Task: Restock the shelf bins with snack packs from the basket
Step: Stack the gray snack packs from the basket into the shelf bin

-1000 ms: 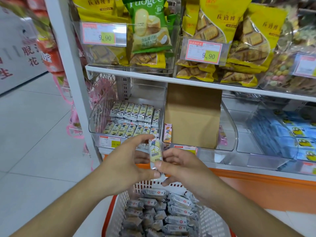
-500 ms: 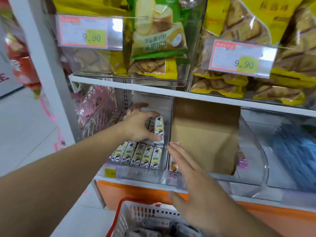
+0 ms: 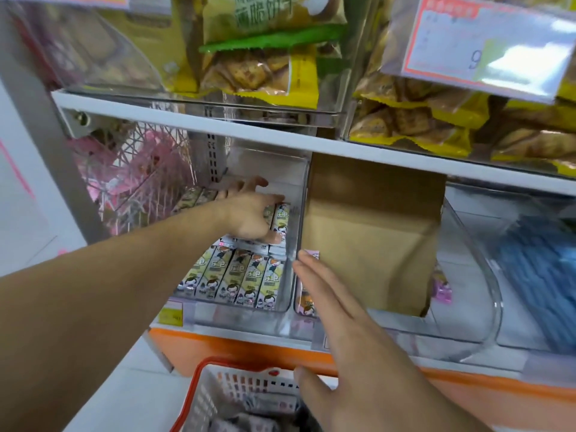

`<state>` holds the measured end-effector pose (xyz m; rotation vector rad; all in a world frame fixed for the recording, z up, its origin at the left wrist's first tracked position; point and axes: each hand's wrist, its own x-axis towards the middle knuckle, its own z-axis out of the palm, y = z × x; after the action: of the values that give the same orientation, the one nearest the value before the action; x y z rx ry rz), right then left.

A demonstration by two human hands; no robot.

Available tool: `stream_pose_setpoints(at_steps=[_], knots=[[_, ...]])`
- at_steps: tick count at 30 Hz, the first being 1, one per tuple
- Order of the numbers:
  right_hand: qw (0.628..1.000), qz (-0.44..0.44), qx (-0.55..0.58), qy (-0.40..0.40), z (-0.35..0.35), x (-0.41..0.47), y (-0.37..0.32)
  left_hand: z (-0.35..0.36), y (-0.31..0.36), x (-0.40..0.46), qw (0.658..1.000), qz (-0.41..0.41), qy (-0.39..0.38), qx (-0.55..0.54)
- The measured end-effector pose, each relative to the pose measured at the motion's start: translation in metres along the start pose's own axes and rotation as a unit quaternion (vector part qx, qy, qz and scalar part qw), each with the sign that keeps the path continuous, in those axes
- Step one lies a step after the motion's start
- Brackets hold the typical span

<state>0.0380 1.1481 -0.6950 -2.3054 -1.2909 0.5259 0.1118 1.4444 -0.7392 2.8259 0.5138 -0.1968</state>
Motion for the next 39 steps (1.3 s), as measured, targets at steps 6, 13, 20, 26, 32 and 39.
stream_pose_setpoints(at_steps=[6, 13, 20, 26, 32, 39], knots=[[1.0, -0.014, 0.0, -0.003, -0.003, -0.005, 0.003, -0.006, 0.005, -0.043, 0.998, -0.009, 0.009, -0.058], [0.999, -0.048, -0.015, 0.009, 0.002, -0.017, 0.015, -0.005, 0.009, -0.148, 0.976, 0.049, 0.086, -0.192], [0.987, -0.096, -0.085, 0.093, 0.038, -0.052, 0.033, 0.061, 0.022, -0.261, 0.923, 0.051, 0.178, -0.339], [0.994, 0.027, -0.093, -0.055, 0.101, -0.084, 0.069, 0.177, 0.0, -0.302, 0.975, -0.089, 0.053, -0.198], [0.96, 0.185, -0.071, -0.196, 0.174, -0.099, 0.122, 0.263, -0.011, -0.324, 0.939, -0.233, -0.11, -0.226], [0.934, 0.267, -0.059, -0.229, 0.235, -0.118, 0.159, 0.26, -0.004, -0.318, 0.93, -0.252, -0.138, -0.23]])
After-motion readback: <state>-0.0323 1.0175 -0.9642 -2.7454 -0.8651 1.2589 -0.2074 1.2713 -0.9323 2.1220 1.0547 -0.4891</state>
